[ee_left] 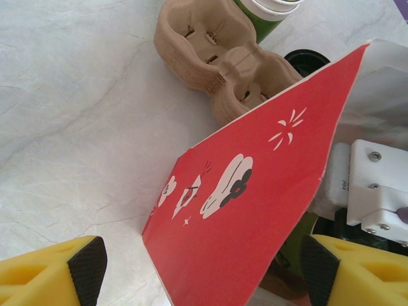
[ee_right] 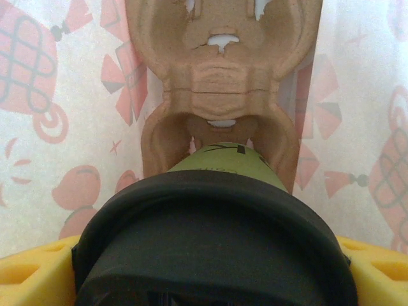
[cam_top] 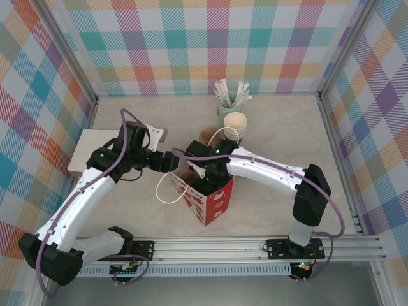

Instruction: Pack the takeout coffee

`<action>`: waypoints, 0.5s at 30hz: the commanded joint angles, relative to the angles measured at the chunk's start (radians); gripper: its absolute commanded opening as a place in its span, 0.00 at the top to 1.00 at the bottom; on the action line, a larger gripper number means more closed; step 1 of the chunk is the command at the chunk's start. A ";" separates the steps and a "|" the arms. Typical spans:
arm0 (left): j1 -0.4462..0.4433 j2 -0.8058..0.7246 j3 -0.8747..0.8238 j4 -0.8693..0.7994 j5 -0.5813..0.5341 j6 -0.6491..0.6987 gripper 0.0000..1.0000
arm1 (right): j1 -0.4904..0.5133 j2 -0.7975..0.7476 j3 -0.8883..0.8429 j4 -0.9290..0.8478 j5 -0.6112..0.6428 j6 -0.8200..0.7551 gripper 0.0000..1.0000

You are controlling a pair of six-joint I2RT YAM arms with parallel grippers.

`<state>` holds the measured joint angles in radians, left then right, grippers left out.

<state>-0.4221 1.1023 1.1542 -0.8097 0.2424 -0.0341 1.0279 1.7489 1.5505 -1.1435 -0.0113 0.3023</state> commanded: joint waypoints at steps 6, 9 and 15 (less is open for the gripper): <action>0.017 -0.001 -0.017 -0.017 -0.020 0.006 0.19 | 0.004 0.030 -0.041 0.004 -0.001 -0.017 0.17; 0.017 0.000 -0.017 -0.018 -0.021 0.008 0.19 | 0.004 0.032 -0.051 0.010 -0.001 -0.016 0.16; 0.017 -0.002 -0.017 -0.018 -0.022 0.008 0.19 | 0.004 0.038 -0.068 0.023 -0.004 -0.018 0.16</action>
<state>-0.4221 1.1023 1.1542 -0.8104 0.2417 -0.0338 1.0275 1.7660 1.5051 -1.0885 -0.0189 0.2977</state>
